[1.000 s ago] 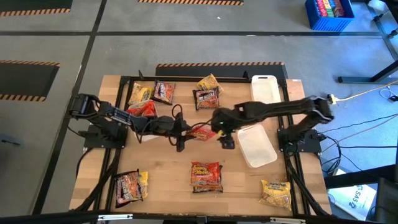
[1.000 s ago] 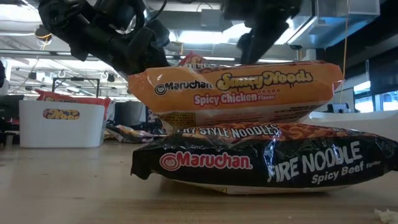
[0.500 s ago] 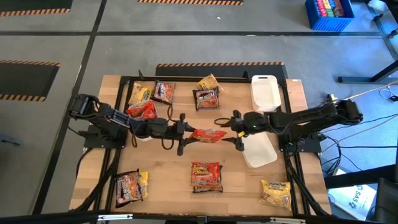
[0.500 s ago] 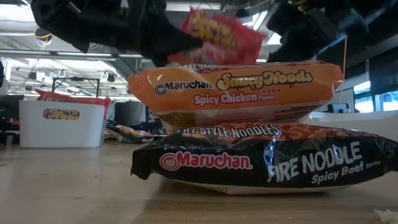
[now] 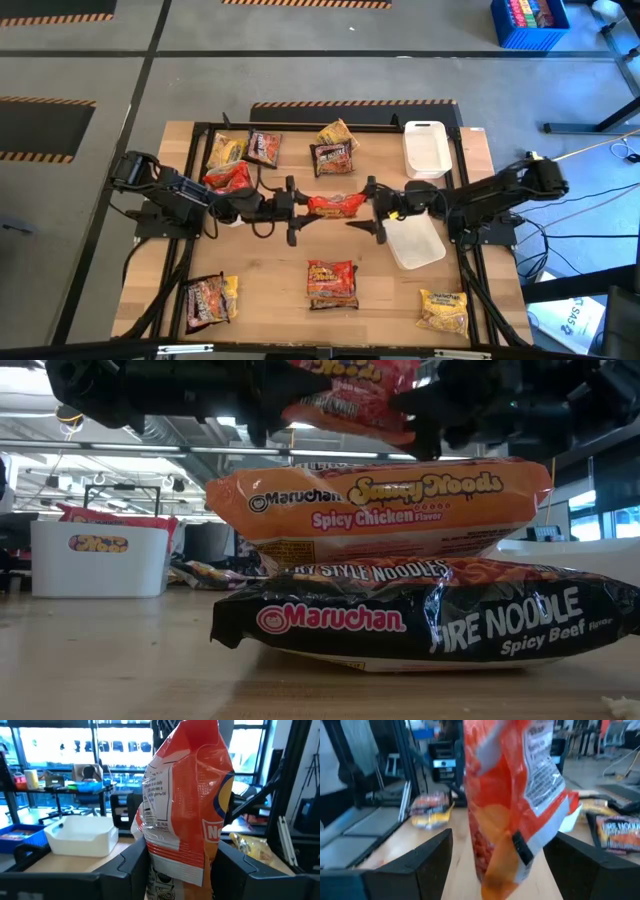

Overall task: Sort Maruchan noodles
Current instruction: Put the right orange noodle into the left white bin

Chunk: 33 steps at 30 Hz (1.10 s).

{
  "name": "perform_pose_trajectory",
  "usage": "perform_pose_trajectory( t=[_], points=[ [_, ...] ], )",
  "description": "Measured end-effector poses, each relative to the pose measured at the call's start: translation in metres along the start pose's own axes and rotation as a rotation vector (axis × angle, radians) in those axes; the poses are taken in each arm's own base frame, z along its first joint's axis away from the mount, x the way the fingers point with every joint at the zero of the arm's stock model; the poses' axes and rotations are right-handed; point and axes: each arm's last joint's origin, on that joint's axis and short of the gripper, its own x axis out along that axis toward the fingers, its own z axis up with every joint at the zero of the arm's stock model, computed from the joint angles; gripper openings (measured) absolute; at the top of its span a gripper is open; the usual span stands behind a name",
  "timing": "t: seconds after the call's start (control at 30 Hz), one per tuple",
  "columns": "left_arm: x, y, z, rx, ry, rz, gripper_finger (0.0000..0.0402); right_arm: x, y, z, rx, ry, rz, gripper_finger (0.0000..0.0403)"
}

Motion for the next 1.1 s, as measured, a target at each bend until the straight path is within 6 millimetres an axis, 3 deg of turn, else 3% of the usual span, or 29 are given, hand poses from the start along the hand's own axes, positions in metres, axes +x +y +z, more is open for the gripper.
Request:
perform_pose_trajectory(
  t=[0.2, 0.57, 0.8, 1.1],
  points=[
    [0.0, -0.001, 0.002, -0.016, -0.02, -0.006, 0.016, 0.009, -0.002, 0.005, -0.006, -0.085, -0.012, 0.0269],
    [-0.001, -0.001, 0.002, 0.01, -0.022, 0.002, 0.0165, 0.014, -0.002, 0.009, -0.049, -0.066, 0.004, 0.0121],
    [-0.002, -0.001, 0.001, 0.03, 0.018, -0.024, 0.0217, 0.014, -0.001, 0.005, -0.044, -0.021, 0.012, 0.0129],
    [-0.026, 0.014, 0.034, -0.019, 0.153, 0.024, 0.0264, 0.014, -0.003, -0.01, -0.026, 0.133, -0.041, 0.012]
  ],
)
